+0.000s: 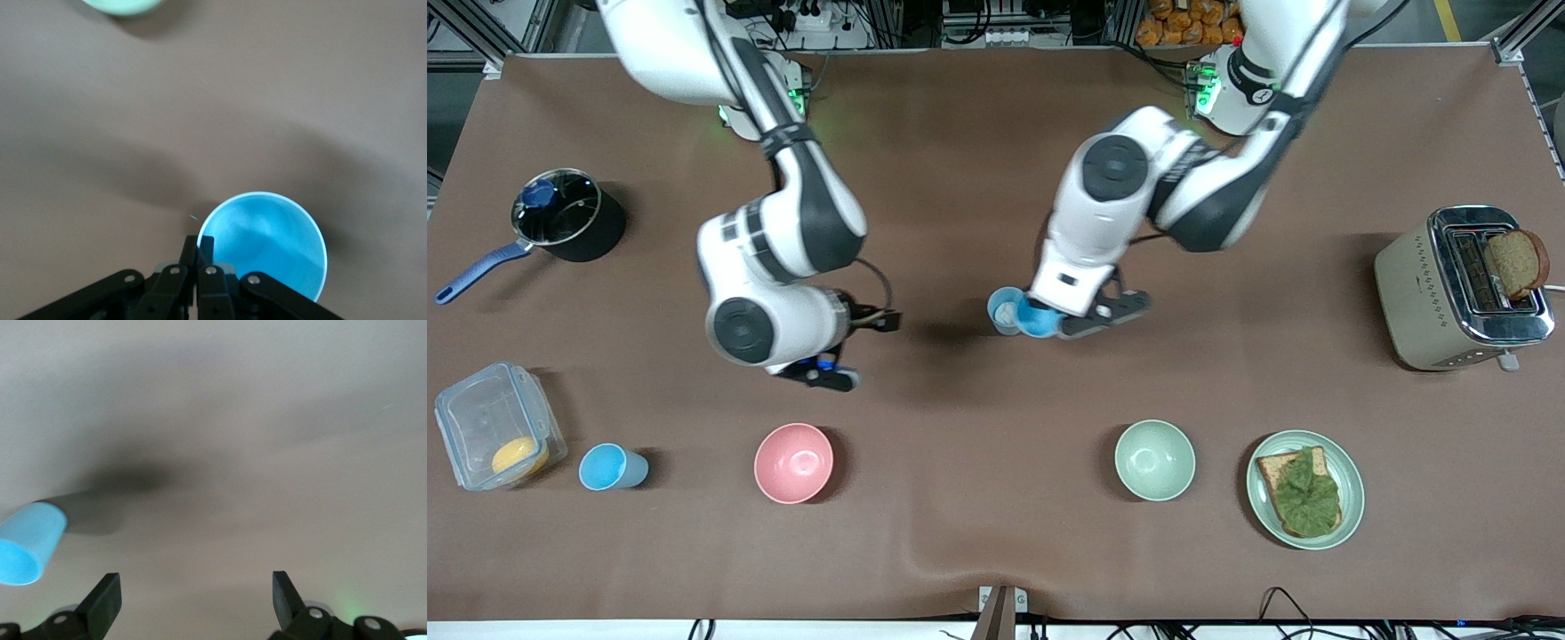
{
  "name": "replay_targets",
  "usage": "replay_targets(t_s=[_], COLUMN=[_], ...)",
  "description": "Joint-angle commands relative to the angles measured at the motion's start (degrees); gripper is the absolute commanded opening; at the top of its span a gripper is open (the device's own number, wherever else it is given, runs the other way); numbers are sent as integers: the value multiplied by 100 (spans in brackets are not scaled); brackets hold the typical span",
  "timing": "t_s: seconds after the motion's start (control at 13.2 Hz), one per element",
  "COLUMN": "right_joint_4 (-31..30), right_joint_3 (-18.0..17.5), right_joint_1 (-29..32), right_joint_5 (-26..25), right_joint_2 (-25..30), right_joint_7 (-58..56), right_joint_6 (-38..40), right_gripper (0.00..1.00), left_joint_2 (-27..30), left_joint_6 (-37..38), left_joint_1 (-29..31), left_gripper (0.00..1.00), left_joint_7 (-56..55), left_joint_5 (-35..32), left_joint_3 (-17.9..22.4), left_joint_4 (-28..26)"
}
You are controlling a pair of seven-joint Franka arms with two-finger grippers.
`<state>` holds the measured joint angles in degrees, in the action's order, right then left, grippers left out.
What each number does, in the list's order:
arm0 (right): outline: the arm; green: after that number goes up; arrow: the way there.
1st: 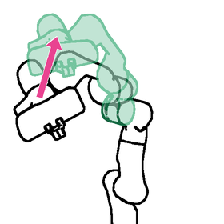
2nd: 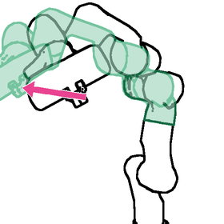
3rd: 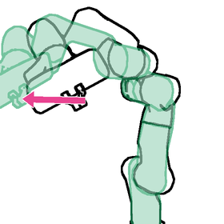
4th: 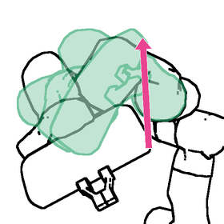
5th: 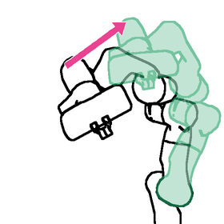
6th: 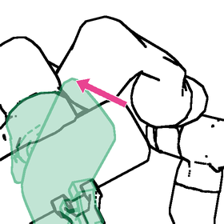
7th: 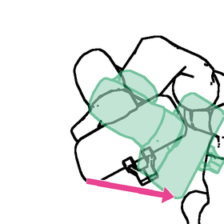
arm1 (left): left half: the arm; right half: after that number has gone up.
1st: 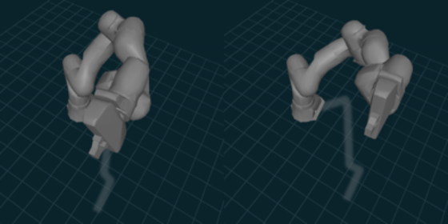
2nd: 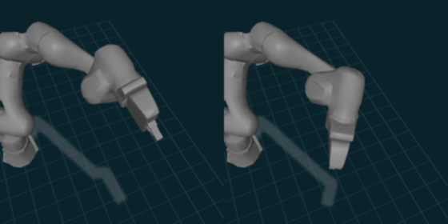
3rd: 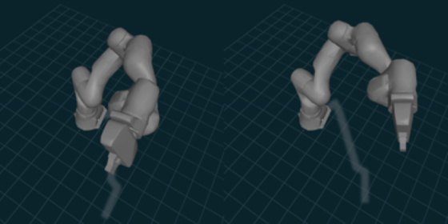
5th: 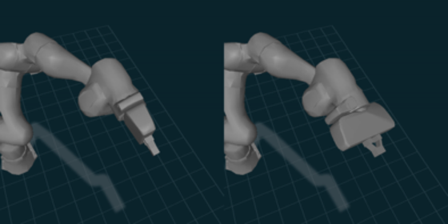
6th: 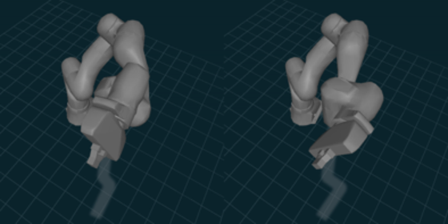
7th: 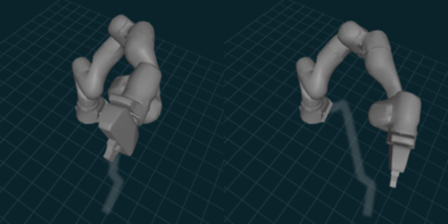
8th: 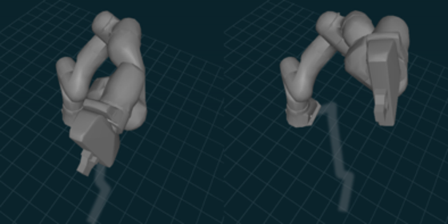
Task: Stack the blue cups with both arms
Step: 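Carry the left gripper's cup over the right gripper's cup, then release the right gripper's cup and withdraw it while the left gripper stacks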
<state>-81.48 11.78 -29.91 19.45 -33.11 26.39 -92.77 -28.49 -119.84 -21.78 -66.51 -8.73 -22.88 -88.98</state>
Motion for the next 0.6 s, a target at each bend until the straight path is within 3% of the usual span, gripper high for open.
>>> replay_targets(t_s=[0.0, 0.15, 0.38, 0.53], right_joint_4=[-316, -325, -325, -394], right_joint_3=[-45, -27, -27, -27], right_joint_1=[704, 1240, 1453, 1558], right_joint_5=[-369, -521, -1204, -1285], right_joint_2=[279, 357, 507, 743], right_joint_7=[-956, -1355, -1400, -1688], right_joint_6=[196, 390, 602, 550], right_gripper=[100, 100, 100, 100], left_joint_2=[-394, -552, -544, -518], left_joint_6=[-258, -347, -339, -330], left_joint_1=[-229, -362, -354, -354], left_gripper=[0, 0, 0, 0], left_joint_7=[-300, -625, -741, -767], left_joint_5=[-321, -610, -753, -753], left_joint_3=[47, 56, 47, 47], left_joint_4=[275, 258, 135, 21])
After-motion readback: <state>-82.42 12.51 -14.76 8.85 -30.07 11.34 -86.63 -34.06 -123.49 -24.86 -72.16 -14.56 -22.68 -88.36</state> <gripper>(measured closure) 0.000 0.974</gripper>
